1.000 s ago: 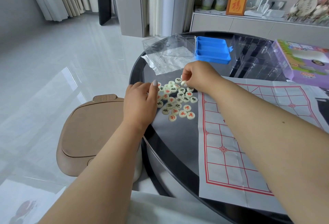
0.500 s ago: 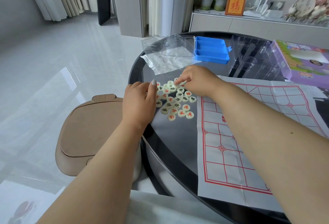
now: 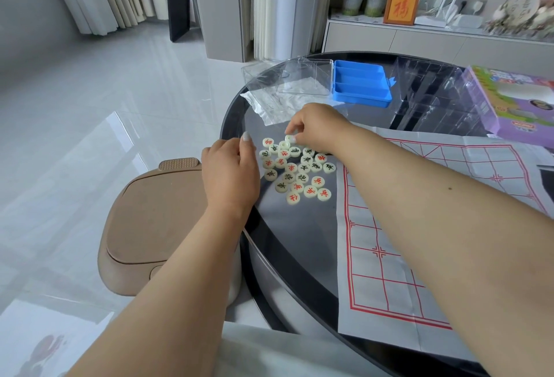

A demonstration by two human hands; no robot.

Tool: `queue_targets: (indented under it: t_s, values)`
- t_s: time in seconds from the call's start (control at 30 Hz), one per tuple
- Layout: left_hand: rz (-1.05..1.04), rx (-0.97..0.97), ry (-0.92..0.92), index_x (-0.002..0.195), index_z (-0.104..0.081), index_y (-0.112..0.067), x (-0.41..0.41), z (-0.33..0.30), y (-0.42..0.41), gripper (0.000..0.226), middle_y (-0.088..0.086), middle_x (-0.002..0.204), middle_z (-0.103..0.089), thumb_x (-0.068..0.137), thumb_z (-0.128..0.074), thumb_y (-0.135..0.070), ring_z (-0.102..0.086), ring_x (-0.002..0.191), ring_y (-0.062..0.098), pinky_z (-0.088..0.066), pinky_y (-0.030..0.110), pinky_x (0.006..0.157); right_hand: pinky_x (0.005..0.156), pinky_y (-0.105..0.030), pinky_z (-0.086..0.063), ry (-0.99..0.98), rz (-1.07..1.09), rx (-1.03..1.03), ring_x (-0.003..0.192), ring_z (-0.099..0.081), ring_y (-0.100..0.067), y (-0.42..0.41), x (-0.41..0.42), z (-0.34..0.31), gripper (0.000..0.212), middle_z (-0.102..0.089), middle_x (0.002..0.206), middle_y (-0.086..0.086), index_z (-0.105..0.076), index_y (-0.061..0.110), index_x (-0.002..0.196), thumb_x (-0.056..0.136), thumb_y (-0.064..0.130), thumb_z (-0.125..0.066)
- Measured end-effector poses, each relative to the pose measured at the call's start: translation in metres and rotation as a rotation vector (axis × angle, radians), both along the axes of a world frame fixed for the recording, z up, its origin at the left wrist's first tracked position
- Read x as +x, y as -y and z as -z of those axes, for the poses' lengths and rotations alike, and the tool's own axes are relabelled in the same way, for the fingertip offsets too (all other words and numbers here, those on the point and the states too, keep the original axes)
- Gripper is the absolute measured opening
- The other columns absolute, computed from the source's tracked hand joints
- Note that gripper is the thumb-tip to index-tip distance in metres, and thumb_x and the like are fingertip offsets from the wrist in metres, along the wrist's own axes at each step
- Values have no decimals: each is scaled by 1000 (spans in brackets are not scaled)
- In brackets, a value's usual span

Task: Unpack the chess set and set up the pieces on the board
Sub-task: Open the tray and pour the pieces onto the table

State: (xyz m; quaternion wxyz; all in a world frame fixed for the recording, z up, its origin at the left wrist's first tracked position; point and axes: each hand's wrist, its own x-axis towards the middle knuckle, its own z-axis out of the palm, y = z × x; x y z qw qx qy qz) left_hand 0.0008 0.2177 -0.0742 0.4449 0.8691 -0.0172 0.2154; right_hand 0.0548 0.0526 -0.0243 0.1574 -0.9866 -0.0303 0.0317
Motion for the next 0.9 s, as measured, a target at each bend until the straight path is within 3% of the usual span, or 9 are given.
queue_targets:
  t_s: [0.1, 0.27, 0.43, 0.57, 0.67, 0.77, 0.9]
  values:
    - [5, -36, -5, 81, -68, -1, -1, -2, 1, 46, 8, 83, -65, 101, -35, -26, -49, 91, 23, -35, 33, 84, 70, -25, -41, -46, 1, -39, 84, -56, -13, -4, 3, -9, 10, -63, 94, 6, -68, 25, 91, 82, 20, -72]
    - [16, -56, -12, 77, -67, -5, 3, 2, 0, 48, 6, 75, -64, 100, -34, -30, -52, 89, 25, -39, 37, 84, 51, -19, -39, 24, 3, 46, 58, -56, -5, -5, 4, -10, 12, -66, 82, 3, -63, 20, 80, 79, 15, -75]
    - [7, -57, -22, 78, -66, -3, 2, 4, 1, 48, 6, 76, -63, 100, -34, -31, -49, 90, 25, -32, 30, 76, 62, -22, -44, 117, -5, 54, 77, -63, -17, -7, 4, 0, 11, -68, 91, -3, -62, 17, 82, 82, 10, -71]
    - [15, -51, -20, 76, -66, -5, 4, 6, 0, 49, 5, 75, -62, 100, -33, -33, -50, 89, 26, -31, 29, 75, 77, -26, -49, 24, -46, -86, 95, -61, -20, -2, 1, -6, 26, -66, 108, -1, -70, 15, 102, 85, -2, -59]
    - [13, -51, -31, 76, -66, -4, 5, 6, 0, 50, 6, 76, -62, 100, -32, -33, -49, 90, 26, -32, 30, 75, 80, -27, -52, 66, -23, -1, 95, -62, -18, 6, -8, -3, 37, -67, 106, 0, -73, 20, 101, 85, -6, -53]
    - [9, -47, -25, 76, -66, -5, 4, 6, 0, 50, 6, 77, -63, 99, -32, -33, -51, 90, 27, -36, 34, 77, 70, -20, -47, 76, -83, 120, 89, -58, -12, 11, -14, 1, 31, -61, 96, 5, -73, 24, 101, 86, 2, -58]
    - [2, -55, -36, 77, -68, -7, 3, 4, 0, 48, 5, 80, -63, 100, -33, -32, -51, 90, 26, -39, 36, 78, 74, -23, -42, -29, -173, 64, 89, -55, -10, 5, -9, 1, 25, -56, 95, 8, -70, 29, 108, 87, 16, -64]
